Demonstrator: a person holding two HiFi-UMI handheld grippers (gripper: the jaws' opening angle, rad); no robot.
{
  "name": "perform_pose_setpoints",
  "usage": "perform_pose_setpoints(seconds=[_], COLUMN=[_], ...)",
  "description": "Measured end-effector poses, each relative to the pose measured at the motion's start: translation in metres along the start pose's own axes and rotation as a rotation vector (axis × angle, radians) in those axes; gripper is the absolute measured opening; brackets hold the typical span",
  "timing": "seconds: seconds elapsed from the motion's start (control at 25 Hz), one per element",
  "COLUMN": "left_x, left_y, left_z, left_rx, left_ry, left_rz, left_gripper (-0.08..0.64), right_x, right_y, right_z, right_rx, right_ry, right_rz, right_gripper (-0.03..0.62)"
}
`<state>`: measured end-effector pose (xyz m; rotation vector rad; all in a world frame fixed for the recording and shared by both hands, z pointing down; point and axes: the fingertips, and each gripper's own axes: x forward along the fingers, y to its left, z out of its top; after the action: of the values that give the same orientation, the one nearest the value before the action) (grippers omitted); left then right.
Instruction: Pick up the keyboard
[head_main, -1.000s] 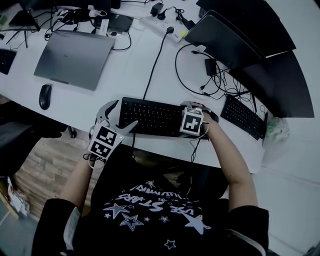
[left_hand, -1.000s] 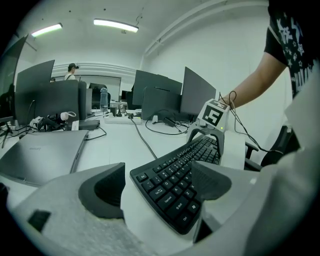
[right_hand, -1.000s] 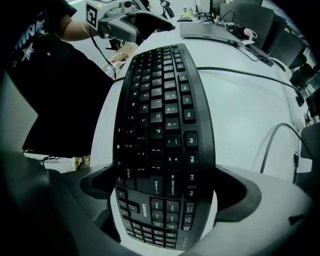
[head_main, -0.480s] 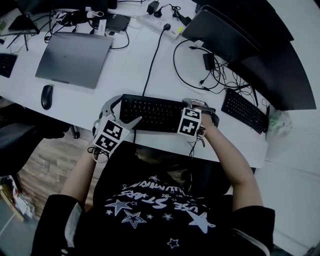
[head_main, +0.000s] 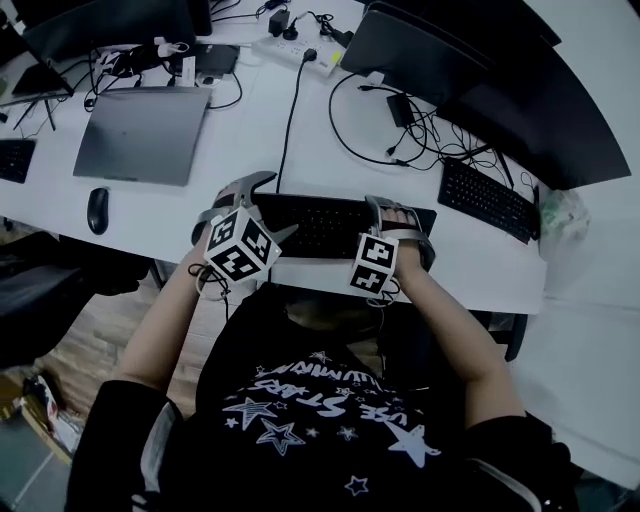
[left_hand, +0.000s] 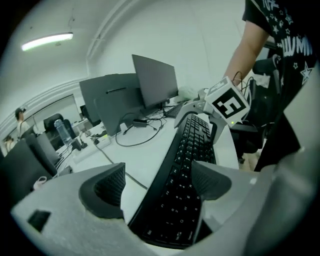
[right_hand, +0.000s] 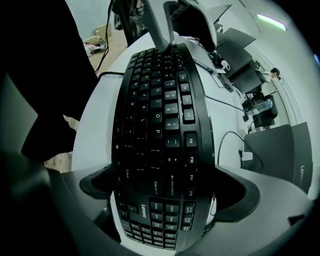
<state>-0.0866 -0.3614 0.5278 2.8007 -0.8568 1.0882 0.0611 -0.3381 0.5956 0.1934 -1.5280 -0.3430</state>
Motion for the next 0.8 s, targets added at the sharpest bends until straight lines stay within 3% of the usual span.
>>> perform_pose_setpoints(seconds=[0.2,0.4,0.52,0.6,0.8], left_x=[0.012,0.025,0.034,0.041,0.040], left_y=[-0.016,-0.044,-0.053,-0.058,-0.086], left_z=[0.022,0.010,0.020,0.019,-0.003], left_rx=[0.115,0.216,0.292,0.307,0.266], left_ry=[0.070,0.265,0.302,0.327,0.484], left_rz=[-0.170,-0.402,-0.482,-0.514,-0.661], left_gripper=[0.408,0.408,0.408,0.408,0.407], right_x=[-0.009,-0.017,-0.022,-0.025,-0.029], right_y=[0.002,0.005,0.007,0.008,0.009], right_z=[-0.001,-0.003,-0.004,-0.003,-0.003], right_rx=[0.001,0.002,0.002,0.005,0.008], right_ry=[-0.003,-0.004,-0.013,-0.019,-0.025], right_rz=[-0.121,-0.243,-0.289,-0.303,-0.372], right_gripper=[0.574,0.574,0.574,0.574,0.574])
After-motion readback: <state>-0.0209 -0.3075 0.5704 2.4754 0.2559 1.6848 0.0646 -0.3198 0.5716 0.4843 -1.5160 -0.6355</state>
